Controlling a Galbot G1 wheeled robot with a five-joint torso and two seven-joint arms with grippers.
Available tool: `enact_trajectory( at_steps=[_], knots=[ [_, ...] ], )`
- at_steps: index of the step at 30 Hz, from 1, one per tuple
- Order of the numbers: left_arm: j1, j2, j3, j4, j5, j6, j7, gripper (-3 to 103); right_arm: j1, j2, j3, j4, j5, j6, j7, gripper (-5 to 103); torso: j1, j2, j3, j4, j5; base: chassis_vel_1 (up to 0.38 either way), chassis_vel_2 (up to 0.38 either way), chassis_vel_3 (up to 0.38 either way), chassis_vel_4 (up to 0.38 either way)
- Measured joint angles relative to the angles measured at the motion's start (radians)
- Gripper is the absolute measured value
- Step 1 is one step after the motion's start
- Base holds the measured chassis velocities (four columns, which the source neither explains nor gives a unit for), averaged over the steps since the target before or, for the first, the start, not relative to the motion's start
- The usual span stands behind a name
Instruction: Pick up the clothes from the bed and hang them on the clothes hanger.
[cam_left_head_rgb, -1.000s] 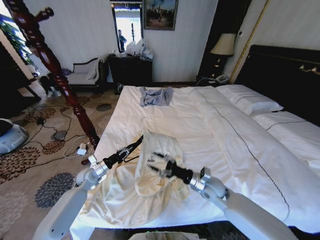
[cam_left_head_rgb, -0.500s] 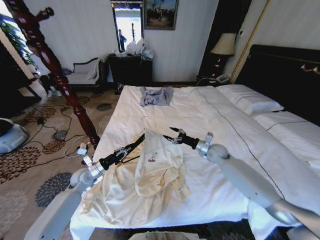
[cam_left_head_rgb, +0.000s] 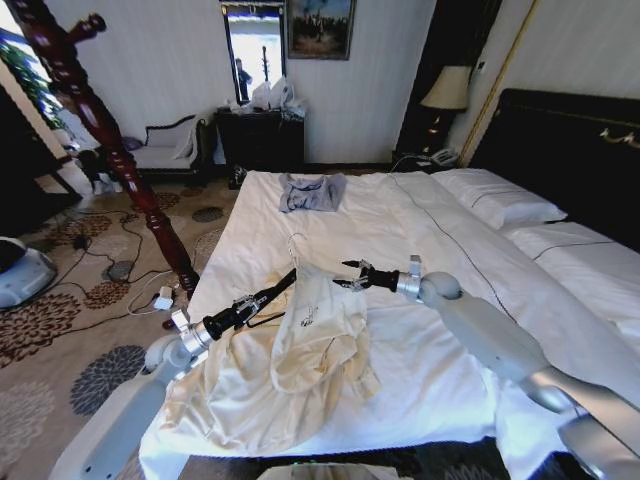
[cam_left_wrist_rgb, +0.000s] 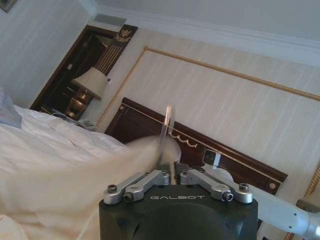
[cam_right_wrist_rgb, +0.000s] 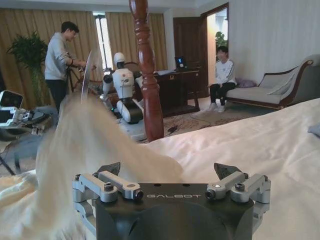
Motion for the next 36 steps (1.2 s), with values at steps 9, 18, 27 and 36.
enact_trajectory(
  at_steps=[9, 18, 27, 36],
  knots=[
    [-0.021, -0.013, 0.025, 0.014, 0.006, 0.0, -0.001, 0, -0.01, 0.0, 0.011, -0.062, -0.07, 0.035, -0.146, 86, 0.0, 0.0, 0.0, -0.0005, 0.0, 0.0, 0.0, 0.0, 0.0],
    [0.058, -0.021, -0.075, 0.095, 0.067, -0.027, -0.026, 0, -0.068, -0.012, 0.037, -0.072, -0.101, 0.088, -0.11, 99, 0.0, 0.0, 0.0, -0.0002, -0.0002, 0.0, 0.0, 0.0, 0.0],
    [0.139, -0.056, -0.088, 0.087, 0.078, -0.015, -0.069, 24, -0.077, -0.005, 0.041, -0.093, -0.134, 0.113, -0.119, 100, 0.0, 0.0, 0.0, -0.0005, -0.0003, 0.0, 0.0, 0.0, 0.0],
    [0.173, -0.043, -0.076, -0.165, 0.128, 0.017, -0.516, 56, -0.097, -0.012, 0.059, -0.083, -0.136, 0.13, -0.117, 100, 0.0, 0.0, 0.0, 0.0001, 0.0004, 0.0, 0.0, 0.0, 0.0]
  ],
)
